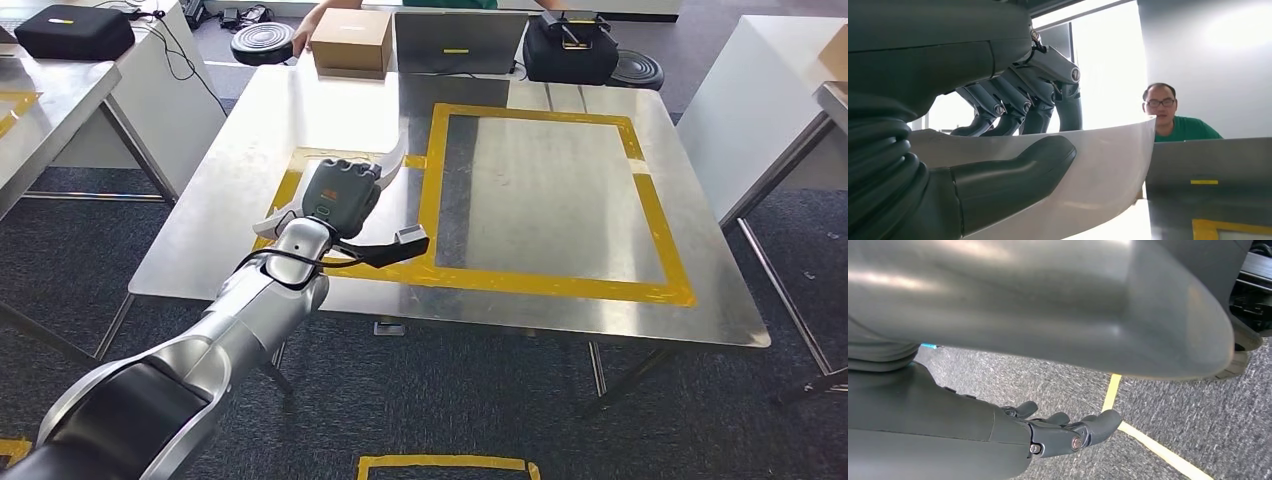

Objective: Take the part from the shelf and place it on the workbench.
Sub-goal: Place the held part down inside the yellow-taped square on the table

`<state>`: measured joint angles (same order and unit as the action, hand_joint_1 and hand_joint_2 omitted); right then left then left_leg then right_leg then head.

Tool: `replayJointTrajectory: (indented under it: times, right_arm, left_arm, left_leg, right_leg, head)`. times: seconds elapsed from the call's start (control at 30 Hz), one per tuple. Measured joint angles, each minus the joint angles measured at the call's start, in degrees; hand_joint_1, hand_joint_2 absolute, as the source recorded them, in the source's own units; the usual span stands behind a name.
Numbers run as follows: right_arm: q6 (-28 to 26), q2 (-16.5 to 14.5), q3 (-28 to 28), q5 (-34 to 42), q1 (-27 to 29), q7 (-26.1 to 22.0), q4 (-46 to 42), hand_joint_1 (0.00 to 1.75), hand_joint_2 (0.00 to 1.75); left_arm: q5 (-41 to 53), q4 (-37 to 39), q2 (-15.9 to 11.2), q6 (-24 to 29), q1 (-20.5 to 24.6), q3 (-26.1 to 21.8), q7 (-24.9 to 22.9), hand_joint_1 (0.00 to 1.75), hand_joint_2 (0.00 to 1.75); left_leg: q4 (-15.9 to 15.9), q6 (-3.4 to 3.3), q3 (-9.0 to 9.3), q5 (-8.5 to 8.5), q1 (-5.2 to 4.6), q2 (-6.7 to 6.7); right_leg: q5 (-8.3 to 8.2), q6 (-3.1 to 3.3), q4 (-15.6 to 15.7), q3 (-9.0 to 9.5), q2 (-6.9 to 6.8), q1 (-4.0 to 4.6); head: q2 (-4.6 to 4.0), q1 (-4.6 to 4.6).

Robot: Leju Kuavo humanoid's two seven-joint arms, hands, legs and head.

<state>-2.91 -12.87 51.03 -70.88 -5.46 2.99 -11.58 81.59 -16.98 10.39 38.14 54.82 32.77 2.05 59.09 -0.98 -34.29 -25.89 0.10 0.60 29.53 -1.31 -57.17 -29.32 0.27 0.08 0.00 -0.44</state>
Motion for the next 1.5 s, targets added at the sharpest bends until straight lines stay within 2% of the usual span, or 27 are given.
replayJointTrajectory:
  times: [0.13,0.5,0.7,1.0,1.5]
  right_arm:
    - [0.0,0.0,0.0,-0.1,-0.2,0.1,0.0,0.00,0.00]
    - [0.0,0.0,0.0,-0.3,-0.4,0.5,0.0,0.00,0.00]
    - [0.0,0.0,0.0,-0.1,-0.4,0.4,0.0,0.00,0.00]
    - [0.0,0.0,0.0,0.3,-0.2,-0.5,0.0,0.00,0.00]
    - [0.0,0.0,0.0,0.2,0.1,-0.6,0.0,0.00,0.00]
  left_arm:
    - [-1.1,0.7,0.4,-1.4,0.0,-1.7,2.1,1.75,1.75]
    - [-1.4,1.3,0.9,-1.3,0.0,-3.4,3.9,1.75,1.75]
    - [0.6,1.2,1.3,1.6,0.0,-3.7,3.1,1.75,1.75]
    - [4.3,-1.6,1.6,1.8,0.0,-4.5,3.0,1.75,1.75]
    - [5.8,-1.7,1.7,1.8,0.0,-6.2,3.0,1.75,1.75]
  left_leg:
    - [0.0,0.00,0.00,0.00,0.00,-0.01]
    - [0.0,0.00,-0.01,0.00,0.00,0.00]
    - [0.0,0.00,0.00,0.00,0.00,-0.01]
    - [0.0,0.00,0.00,0.00,0.00,-0.01]
    - [0.0,0.00,-0.01,0.00,0.00,-0.01]
  right_leg:
    - [0.00,0.00,0.0,-0.01,0.00,0.00]
    - [0.00,0.00,0.0,-0.01,0.00,0.00]
    - [0.00,0.00,0.0,-0.02,0.00,0.00]
    - [0.00,0.00,0.0,-0.02,0.00,0.00]
    - [0.00,0.00,0.0,-0.03,0.00,0.00]
  head:
    - [0.00,0.00]
    - [0.00,0.00]
    - [0.00,0.00]
    - [0.00,0.00]
    - [0.00,0.00]
